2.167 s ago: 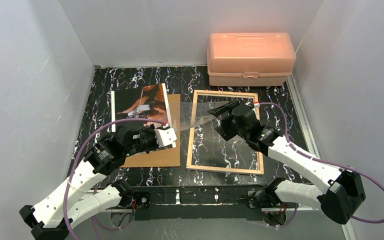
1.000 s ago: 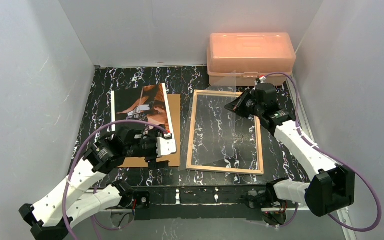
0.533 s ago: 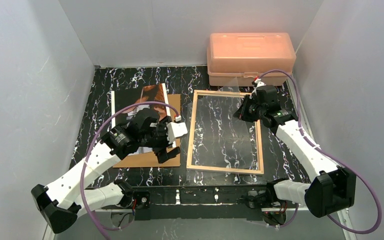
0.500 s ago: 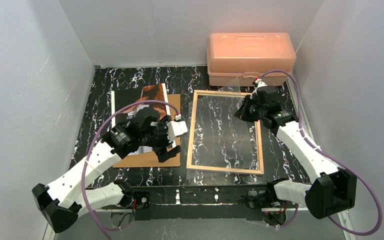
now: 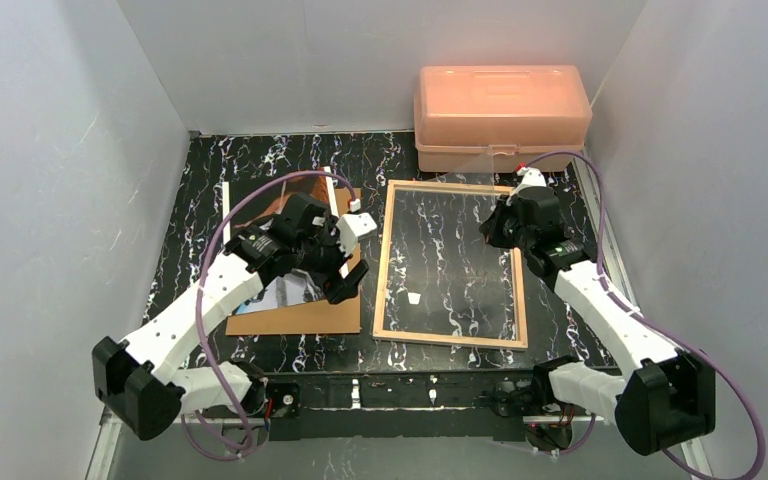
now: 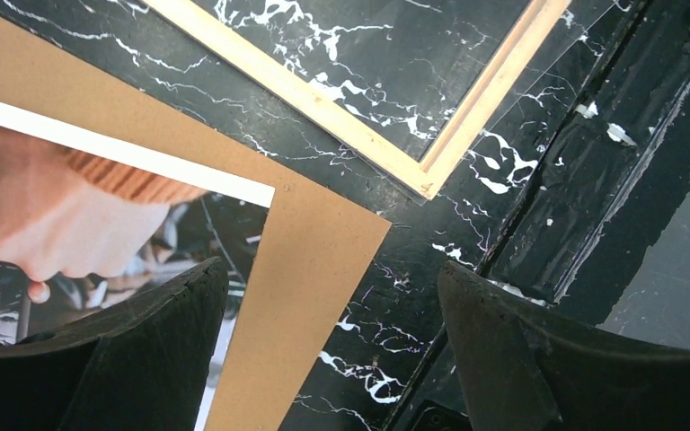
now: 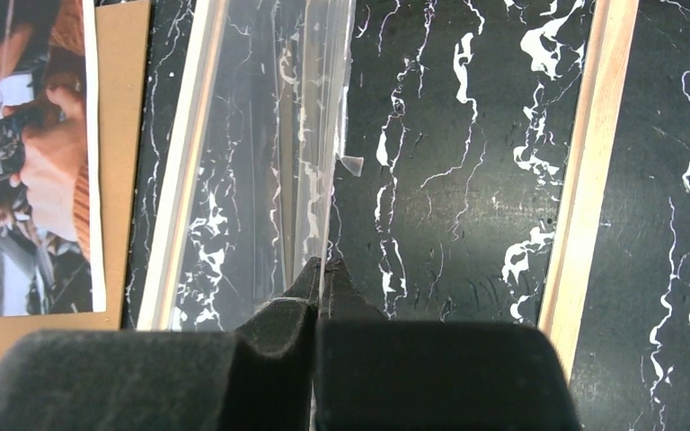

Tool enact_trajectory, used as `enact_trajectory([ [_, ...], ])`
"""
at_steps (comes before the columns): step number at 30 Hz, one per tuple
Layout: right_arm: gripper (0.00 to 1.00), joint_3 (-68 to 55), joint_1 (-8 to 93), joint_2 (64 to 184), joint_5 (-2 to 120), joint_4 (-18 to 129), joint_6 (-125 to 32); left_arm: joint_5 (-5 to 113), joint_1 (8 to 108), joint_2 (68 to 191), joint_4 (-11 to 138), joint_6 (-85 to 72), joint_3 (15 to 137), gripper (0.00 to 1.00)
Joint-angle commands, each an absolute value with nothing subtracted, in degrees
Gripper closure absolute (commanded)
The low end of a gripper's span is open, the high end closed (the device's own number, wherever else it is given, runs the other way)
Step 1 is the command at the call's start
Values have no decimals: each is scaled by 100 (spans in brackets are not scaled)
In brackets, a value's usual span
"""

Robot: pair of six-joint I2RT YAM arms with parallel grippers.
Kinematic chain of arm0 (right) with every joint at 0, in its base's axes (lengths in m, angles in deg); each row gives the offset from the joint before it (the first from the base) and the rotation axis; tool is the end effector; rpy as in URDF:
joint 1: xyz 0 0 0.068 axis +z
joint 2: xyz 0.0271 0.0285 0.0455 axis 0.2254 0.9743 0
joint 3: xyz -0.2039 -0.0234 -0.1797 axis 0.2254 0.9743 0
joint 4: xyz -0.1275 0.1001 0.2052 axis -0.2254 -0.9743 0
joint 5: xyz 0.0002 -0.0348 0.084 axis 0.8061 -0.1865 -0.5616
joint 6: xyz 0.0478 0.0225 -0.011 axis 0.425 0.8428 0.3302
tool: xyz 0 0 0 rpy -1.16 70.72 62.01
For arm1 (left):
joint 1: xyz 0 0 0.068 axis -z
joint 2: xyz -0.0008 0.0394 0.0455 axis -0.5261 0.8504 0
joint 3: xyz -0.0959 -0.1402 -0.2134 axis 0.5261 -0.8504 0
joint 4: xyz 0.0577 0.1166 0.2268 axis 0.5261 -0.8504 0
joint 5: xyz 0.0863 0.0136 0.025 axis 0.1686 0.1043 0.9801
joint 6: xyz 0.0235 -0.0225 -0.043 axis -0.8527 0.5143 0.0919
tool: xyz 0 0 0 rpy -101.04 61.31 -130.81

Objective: Put the photo into the frame
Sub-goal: Place the photo frame item in the photo frame.

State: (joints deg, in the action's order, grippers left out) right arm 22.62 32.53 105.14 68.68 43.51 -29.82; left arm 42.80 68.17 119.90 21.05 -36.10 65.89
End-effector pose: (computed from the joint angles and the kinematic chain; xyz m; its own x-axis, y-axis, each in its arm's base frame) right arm 0.2319 0.0808 0.2853 -0.5314 0.2305 -0.8152 -0.1001 0.9385 0.3306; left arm 0.1842 -0.1506 0.3232 -0.3027 0.5856 -0.7520 0.8893 0.4573 -0.0018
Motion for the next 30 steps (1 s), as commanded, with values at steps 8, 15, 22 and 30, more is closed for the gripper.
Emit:
enact_trajectory([
  [8,99,2187,3183,11012,6808,4935,-3720,4237,6444,12788,2177,-2956,6903,20],
  [15,99,1933,3080,11284,6845,4560,-4189,4184,6444,13033,2379,-2819,6880,25],
  [22,99,2027,2965,11268,6803,4675,-4348,4275,6444,13392,2285,-2735,6977,27],
  [30,99,2286,2863,11292,6901,4886,-4317,4232,6444,13639,2519,-2557,6958,28],
])
